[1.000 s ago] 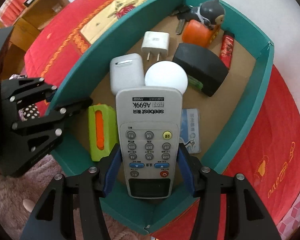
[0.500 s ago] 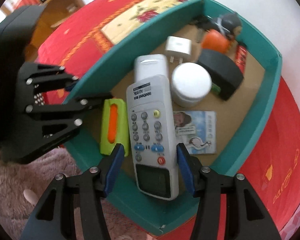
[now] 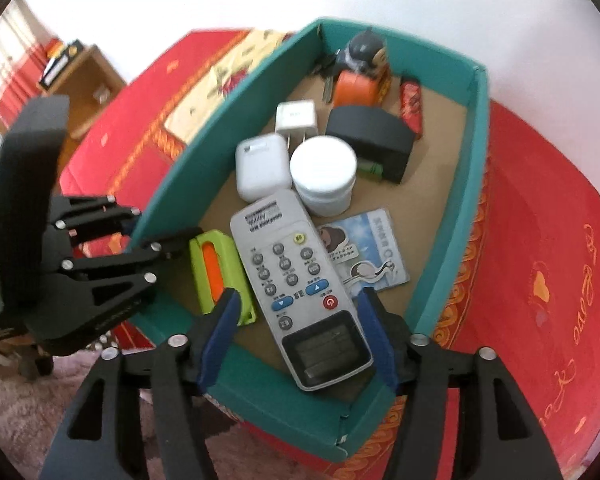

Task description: Organize objects

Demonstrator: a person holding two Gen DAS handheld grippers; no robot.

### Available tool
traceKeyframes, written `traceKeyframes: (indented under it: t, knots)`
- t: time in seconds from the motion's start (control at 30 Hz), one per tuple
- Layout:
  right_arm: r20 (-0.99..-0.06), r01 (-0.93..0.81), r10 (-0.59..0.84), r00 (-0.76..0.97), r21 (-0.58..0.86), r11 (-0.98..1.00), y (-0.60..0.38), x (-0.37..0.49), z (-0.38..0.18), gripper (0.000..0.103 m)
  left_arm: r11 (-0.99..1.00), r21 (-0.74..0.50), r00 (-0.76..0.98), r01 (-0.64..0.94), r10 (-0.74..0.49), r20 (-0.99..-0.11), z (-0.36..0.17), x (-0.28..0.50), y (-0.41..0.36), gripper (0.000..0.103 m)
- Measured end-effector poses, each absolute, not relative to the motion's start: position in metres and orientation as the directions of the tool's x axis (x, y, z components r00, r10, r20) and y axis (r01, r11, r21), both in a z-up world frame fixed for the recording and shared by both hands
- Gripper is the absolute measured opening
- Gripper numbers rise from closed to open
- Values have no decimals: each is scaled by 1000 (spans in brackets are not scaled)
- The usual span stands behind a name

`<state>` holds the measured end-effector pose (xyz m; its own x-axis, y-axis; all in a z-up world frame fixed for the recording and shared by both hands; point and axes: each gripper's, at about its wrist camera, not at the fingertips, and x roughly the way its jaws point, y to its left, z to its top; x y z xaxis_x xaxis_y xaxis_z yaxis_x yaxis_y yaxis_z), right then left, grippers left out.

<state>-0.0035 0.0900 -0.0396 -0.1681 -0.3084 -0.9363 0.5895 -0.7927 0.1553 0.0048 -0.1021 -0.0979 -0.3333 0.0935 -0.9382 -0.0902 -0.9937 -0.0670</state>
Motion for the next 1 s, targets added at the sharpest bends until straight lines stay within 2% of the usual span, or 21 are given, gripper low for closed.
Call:
traceKeyframes:
  t: [0.37,0.73,0.87,0.97,1.0]
  knots:
    - [-886,521,-385,-257,208,-827,87,15,-46,66,-999,-37,-382,-12,39,-923,-74,13,-103,16]
    - [-857,533,-436,-273,242,-810,105,19,-37,72,-999,0,-399,45,-18,-917,-46,20,-93,19]
    - [-851,546,-442,-283,236,-804,112,23,-29,72,-997,-24,-409,74,-8,-912,-36,24,-87,20]
    - [-844,538,-441,-307,228,-812,122,25,-20,72,-996,-22,-426,92,-20,-904,-28,24,-80,27]
    - [-842,531,-438,-315,226,-816,125,25,-17,72,-995,-19,-433,96,-25,-901,-25,25,-78,32]
